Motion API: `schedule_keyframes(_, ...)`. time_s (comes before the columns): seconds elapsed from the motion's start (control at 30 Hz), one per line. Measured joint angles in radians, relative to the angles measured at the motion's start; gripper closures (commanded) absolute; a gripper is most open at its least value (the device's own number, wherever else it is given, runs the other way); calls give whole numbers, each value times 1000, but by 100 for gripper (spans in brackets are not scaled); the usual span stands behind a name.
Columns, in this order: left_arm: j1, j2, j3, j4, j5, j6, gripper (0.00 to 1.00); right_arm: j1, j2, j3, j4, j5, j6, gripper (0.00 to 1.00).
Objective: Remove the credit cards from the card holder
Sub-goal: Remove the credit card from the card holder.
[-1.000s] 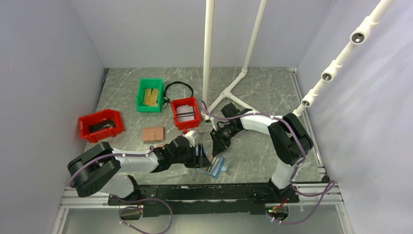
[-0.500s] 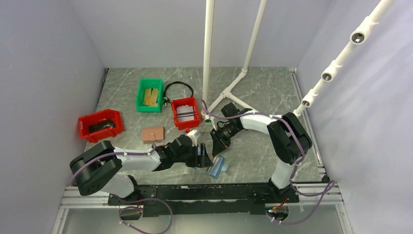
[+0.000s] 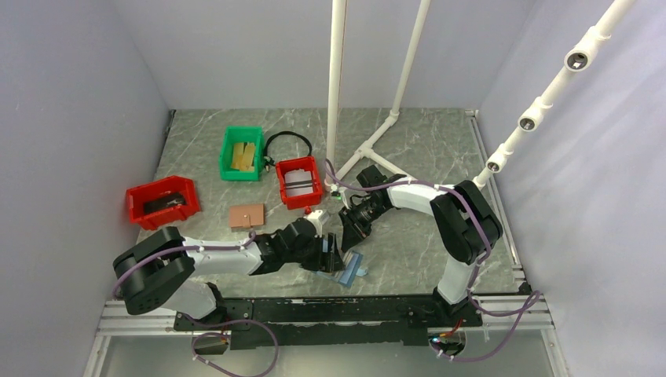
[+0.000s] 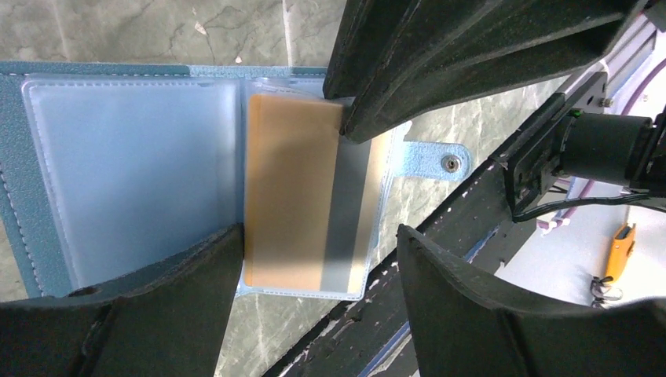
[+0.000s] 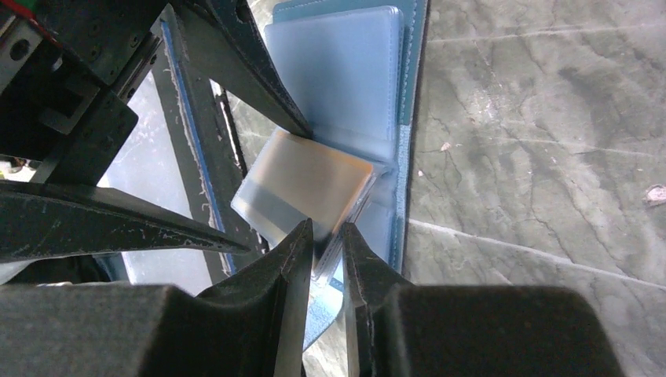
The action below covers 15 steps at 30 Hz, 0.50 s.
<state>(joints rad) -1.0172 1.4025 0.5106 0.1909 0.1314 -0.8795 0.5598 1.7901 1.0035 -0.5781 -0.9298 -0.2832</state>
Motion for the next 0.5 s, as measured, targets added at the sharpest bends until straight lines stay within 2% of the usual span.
schedule_keyframes(0.27, -19, 0, 39, -85, -51, 3, 25, 0, 6, 0, 0, -25, 5, 78)
schedule_keyframes(0.43, -20, 2, 55, -129, -75, 3, 40, 1, 8, 0, -1, -41, 5, 78)
schedule_keyframes(0.5, -22, 2, 61, -142, -82, 3, 42, 2, 9, 0, 1, -42, 5, 78)
